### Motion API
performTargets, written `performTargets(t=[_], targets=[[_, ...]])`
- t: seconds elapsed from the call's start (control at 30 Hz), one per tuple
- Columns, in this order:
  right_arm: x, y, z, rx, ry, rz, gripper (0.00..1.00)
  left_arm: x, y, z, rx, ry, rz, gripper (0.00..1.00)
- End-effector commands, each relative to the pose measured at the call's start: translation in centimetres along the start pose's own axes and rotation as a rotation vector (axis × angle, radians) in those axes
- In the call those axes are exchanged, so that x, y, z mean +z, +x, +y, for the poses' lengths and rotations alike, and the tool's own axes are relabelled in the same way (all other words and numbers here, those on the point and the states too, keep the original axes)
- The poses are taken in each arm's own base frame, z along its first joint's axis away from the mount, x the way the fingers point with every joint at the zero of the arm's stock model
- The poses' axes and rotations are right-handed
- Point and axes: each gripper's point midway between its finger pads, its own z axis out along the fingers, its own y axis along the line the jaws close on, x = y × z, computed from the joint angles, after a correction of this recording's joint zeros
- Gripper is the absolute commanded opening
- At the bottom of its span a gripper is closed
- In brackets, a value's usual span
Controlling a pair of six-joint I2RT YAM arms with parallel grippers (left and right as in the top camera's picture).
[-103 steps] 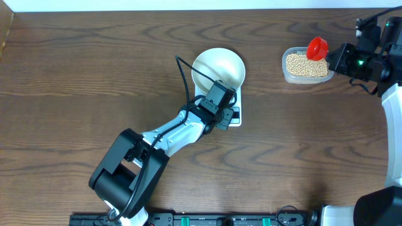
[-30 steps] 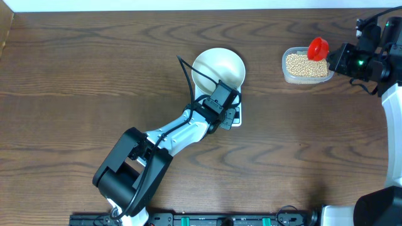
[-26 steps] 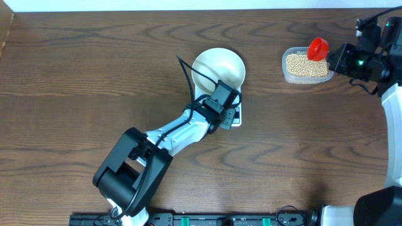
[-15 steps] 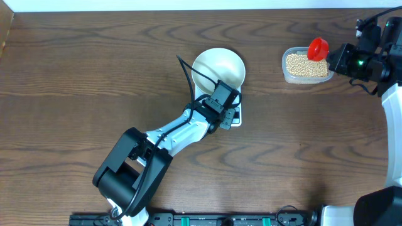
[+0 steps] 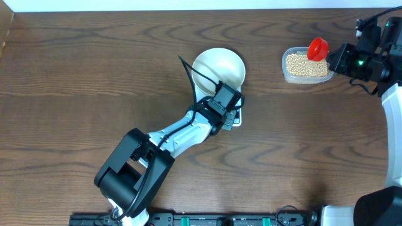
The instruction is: Scoop item into bowl and weigh 50g on scale
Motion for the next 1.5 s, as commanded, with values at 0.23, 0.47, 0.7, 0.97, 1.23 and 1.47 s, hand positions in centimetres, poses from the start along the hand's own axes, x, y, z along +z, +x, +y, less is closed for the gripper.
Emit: performTargets(t=[0.23, 0.47, 0.7, 0.97, 1.23, 1.47], targets=[[-0.4, -0.5, 0.1, -0.021, 0.002, -0.014, 0.01, 3.0, 7.0, 2.7, -0.014, -0.098, 0.179, 0.07], [-0.4, -0.5, 0.1, -0.021, 0.002, -0.014, 0.01, 2.9, 7.1, 2.2, -0.002, -0.09, 0.18, 0.07], [-0.4, -0.5, 0.1, -0.021, 0.001, -0.014, 0.01, 3.3, 7.9, 1.4, 0.027, -0.085, 0.194, 0.07], [-0.4, -0.5, 0.1, -0.022, 0.002, -0.014, 0.01, 3.5, 8.1, 1.6, 0.033, -0.103, 0.198, 0.07], [-0.4, -0.5, 0.1, -0.025, 0.001, -0.014, 0.01, 1.3, 4.9, 2.0, 0.016, -0.111, 0.094, 0.07], [-0.4, -0.5, 0.1, -0.025, 0.001, -0.014, 0.01, -3.1, 0.3, 2.4, -0.044, -0.07, -0.056, 0.07]])
